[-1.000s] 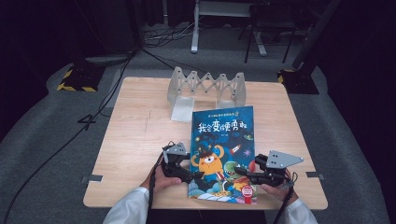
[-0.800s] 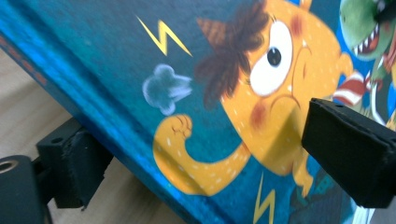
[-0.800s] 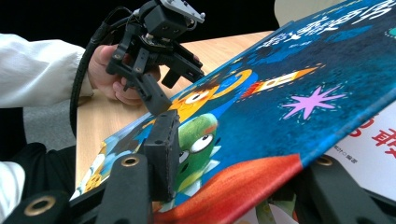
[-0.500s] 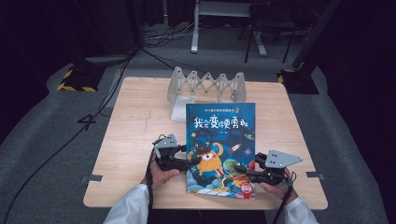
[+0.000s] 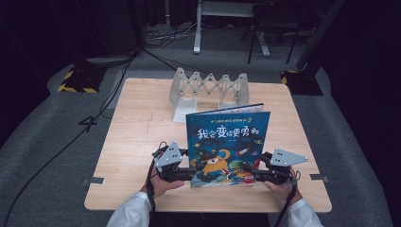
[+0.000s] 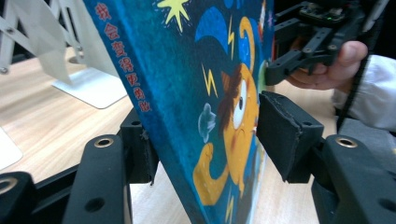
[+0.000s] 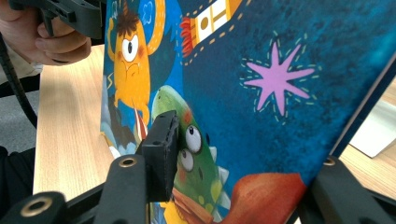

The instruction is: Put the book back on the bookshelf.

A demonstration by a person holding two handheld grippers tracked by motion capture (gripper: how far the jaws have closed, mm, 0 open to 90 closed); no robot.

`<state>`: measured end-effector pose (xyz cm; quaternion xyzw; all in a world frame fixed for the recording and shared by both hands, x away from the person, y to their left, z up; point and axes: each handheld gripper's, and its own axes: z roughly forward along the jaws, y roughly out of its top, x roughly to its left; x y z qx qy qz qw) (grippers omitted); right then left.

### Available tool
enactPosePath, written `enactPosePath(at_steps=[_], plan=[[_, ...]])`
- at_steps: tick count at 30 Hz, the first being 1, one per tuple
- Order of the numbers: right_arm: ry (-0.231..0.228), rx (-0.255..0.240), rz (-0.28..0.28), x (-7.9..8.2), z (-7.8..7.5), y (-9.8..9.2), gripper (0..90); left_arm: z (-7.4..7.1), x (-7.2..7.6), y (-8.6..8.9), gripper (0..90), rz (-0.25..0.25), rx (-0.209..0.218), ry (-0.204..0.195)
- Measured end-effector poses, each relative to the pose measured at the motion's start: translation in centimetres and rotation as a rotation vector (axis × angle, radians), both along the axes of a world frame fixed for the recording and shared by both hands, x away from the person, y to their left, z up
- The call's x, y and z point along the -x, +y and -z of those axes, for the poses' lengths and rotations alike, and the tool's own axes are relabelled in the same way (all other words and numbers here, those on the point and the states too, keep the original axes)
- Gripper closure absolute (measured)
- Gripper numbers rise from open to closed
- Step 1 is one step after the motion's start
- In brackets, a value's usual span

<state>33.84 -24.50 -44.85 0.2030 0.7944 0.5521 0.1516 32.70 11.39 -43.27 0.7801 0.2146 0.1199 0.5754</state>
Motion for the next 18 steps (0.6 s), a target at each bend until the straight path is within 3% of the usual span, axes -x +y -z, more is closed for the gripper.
enactPosePath(at_steps=[6,10,14,18], plan=[[-0.023,0.003,0.01,0.4,0.1,-0.1,51.5,0.3,0.4,-0.7,51.6,0.025,-0.026,-0.028],[-0.037,0.01,0.042,0.7,0.3,-0.5,51.0,0.9,0.7,-1.5,58.6,0.049,-0.08,-0.041],[-0.054,0.021,0.044,1.4,0.4,-0.9,50.2,1.0,1.3,-2.0,65.1,0.092,-0.09,-0.064],[-0.062,0.05,0.077,1.8,0.7,-1.5,49.5,1.1,1.5,-2.1,67.0,0.093,-0.085,-0.064]])
